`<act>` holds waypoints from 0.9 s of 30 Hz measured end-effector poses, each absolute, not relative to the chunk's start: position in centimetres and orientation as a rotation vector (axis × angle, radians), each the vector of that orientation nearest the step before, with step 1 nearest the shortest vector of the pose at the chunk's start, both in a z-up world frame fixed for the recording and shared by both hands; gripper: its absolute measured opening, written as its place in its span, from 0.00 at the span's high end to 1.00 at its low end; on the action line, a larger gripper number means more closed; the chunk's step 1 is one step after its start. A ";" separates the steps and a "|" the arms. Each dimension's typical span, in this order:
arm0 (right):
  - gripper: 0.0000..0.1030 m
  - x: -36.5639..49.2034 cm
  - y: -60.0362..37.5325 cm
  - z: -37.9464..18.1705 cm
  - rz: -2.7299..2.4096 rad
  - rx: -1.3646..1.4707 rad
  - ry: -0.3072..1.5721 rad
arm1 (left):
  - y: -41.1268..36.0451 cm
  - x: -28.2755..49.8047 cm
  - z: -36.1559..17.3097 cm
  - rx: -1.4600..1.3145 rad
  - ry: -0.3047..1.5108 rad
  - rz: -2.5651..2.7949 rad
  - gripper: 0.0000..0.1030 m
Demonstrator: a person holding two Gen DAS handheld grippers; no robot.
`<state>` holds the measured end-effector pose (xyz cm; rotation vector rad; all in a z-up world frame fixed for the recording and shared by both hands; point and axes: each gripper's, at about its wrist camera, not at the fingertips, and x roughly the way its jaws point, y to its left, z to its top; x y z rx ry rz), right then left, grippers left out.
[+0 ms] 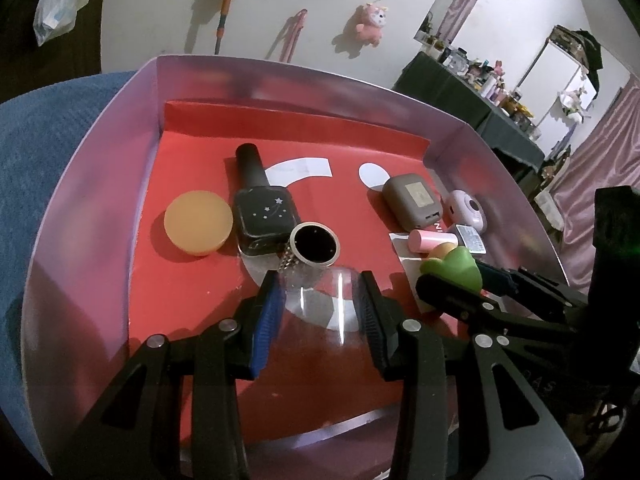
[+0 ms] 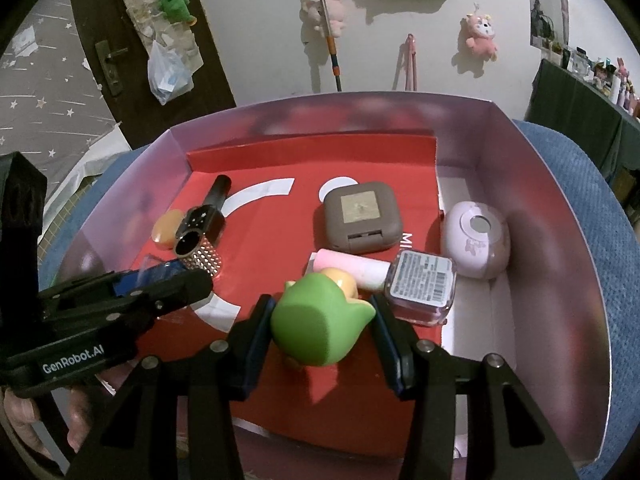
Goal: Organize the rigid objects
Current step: 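Lower the glass cup and frog toy onto the red paper and open both tools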
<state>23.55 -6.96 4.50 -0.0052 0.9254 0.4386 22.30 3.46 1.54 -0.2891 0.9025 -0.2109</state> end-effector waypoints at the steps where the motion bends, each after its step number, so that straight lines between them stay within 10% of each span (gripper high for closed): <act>1: 0.50 23.6 -7.0 4.5 0.441 -0.003 0.926 | 3.4 22.3 1.5 -0.287 0.902 -0.210 0.64; 27: 0.23 20.0 -8.0 7.2 0.463 0.015 0.846 | 3.0 19.2 4.1 -0.230 0.826 -0.166 0.27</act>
